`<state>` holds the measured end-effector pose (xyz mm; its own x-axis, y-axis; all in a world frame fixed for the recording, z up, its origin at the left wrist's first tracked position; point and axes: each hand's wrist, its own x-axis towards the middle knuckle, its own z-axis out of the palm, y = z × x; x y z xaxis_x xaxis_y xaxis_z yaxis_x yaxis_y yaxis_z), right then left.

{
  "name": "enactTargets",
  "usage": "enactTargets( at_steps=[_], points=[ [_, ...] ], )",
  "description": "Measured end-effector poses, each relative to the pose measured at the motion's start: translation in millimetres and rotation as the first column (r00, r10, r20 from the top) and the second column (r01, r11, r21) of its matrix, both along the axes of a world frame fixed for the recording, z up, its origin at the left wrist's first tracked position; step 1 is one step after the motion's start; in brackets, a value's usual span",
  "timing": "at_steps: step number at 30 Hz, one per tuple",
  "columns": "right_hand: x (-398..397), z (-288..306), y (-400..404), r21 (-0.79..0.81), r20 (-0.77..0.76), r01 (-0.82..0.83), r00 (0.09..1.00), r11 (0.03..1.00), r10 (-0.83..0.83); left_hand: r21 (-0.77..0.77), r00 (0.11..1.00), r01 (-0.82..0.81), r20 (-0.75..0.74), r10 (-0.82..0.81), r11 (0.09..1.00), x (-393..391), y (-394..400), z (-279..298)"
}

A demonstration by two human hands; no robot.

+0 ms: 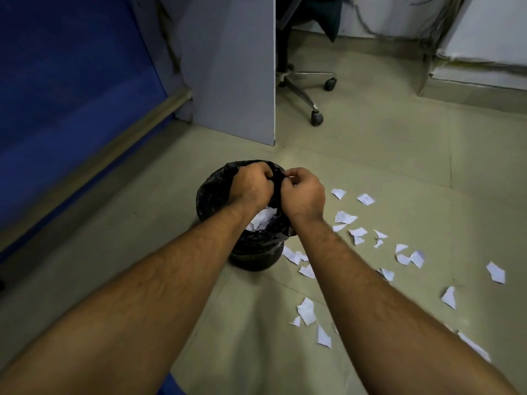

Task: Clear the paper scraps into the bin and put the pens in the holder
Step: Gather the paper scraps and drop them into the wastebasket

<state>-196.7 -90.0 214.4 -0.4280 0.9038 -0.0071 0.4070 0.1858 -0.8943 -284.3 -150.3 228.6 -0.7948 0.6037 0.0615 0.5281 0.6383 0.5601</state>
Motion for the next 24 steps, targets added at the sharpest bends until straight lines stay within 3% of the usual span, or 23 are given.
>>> enactTargets(
  at_steps=[4, 9, 13, 17, 19, 22, 24],
  points=[
    [24.4, 9.8, 17.7, 0.015, -0.061, 0.087, 0.994, 0.996, -0.086, 0.135, 0.999, -0.014, 0.031, 0.010, 0.991, 30.1, 22.8, 15.1],
    [91.7, -12.9, 48.8, -0.015, -0.053, 0.190, 0.980, 0.982, -0.191, 0.163, 0.995, 0.057, 0.074, -0.070, 0.985, 88.8, 55.6, -1.3],
    [165.2, -74.5, 58.0, -0.114, 0.096, 0.186, 0.980, 0.976, -0.175, 0.020, 0.950, 0.243, 0.196, -0.242, 0.970, 150.8, 70.6, -56.9],
    [234.5, -147.0, 41.7, -0.221, 0.319, 0.156, 0.944, 0.963, -0.080, -0.252, 0.887, 0.430, 0.299, -0.352, 0.867, 217.5, 56.3, -142.0],
    [263.6, -178.4, 26.8, -0.162, 0.453, 0.171, 0.888, 0.972, -0.081, -0.364, 0.868, 0.485, 0.315, -0.385, 0.795, 241.9, 39.0, -183.8],
    [293.2, -215.7, 2.2, -0.031, 0.722, 0.171, 0.685, 0.985, -0.096, -0.431, 0.808, 0.588, 0.326, -0.490, 0.684, 266.0, 11.5, -230.5],
    [307.8, -237.9, -11.4, -0.028, 0.782, 0.164, 0.619, 0.986, -0.081, -0.478, 0.727, 0.676, 0.307, -0.614, 0.561, 277.4, 0.7, -249.2]
  ],
)
